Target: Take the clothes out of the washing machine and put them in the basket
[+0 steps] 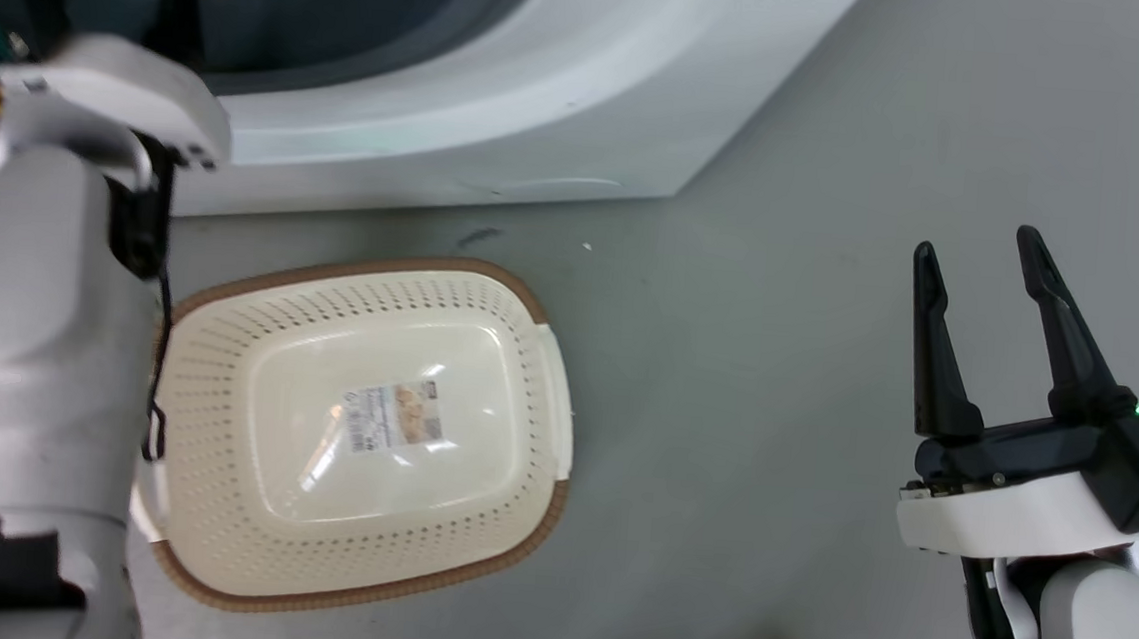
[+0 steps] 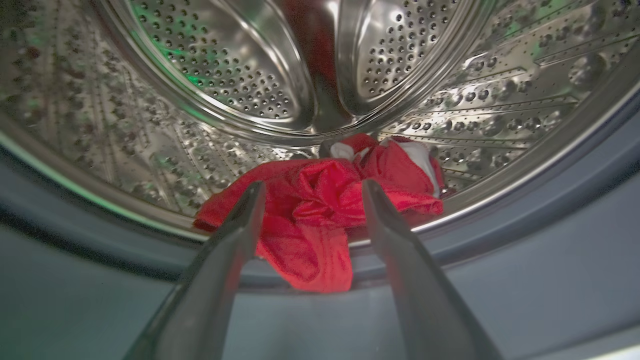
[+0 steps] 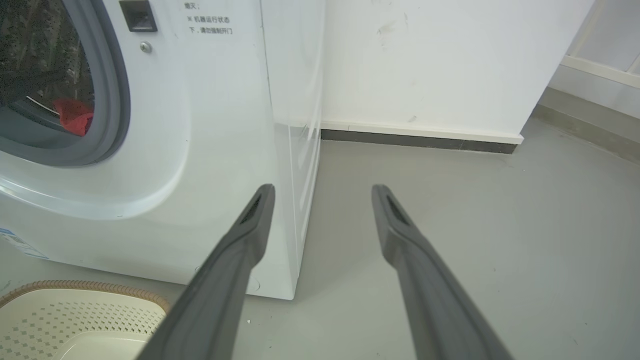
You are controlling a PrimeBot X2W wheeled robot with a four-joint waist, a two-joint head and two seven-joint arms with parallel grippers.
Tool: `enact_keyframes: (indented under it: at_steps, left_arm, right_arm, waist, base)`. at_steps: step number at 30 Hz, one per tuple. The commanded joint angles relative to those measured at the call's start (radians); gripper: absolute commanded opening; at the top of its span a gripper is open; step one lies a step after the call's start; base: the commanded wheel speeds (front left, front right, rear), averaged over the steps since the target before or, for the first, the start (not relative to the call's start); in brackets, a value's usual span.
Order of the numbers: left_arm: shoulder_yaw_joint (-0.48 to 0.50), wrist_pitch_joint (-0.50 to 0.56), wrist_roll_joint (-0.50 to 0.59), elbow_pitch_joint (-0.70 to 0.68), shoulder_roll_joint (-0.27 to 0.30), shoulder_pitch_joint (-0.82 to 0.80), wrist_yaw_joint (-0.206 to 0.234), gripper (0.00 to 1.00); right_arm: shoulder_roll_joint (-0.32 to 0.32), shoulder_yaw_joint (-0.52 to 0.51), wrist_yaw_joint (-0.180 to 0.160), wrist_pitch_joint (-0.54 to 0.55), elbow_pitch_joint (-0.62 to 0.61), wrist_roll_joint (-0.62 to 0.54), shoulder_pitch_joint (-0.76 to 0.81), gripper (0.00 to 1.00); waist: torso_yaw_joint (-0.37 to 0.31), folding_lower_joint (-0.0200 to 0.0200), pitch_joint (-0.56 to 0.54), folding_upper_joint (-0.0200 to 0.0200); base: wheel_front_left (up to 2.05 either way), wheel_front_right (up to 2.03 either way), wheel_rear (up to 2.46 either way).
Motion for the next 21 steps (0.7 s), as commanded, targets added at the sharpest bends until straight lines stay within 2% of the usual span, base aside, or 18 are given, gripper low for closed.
enact_keyframes:
  at_steps: [1, 10, 21]
  left_arm:
    - [0.002, 0.002, 0.006, 0.006, 0.007, -0.026, -0.001, 1.0]
    - [-0.024, 0.08, 0.036, 0.141, 0.12, -0.271, -0.007, 1.0]
    - [-0.097, 0.301, 0.104, 0.282, 0.232, -0.485, -0.013, 1.0]
  right_arm:
    - [0.003, 0.004, -0.001, -0.008, 0.004, 0.007, -0.018, 1.0]
    - [0.003, 0.042, -0.001, -0.05, 0.063, 0.059, -0.055, 1.0]
    - [0.003, 0.095, -0.001, -0.079, 0.12, 0.121, -0.079, 1.0]
  waist:
    - [-0.049, -0.0003, 0.05, 0.0]
    - [-0.124, -0.0003, 0.107, 0.0]
    - [-0.207, -0.0003, 0.156, 0.0]
  base:
    - [0.0, 0.0, 0.0]
    - [0.0, 0.0, 0.0]
    - [0.0, 0.0, 0.0]
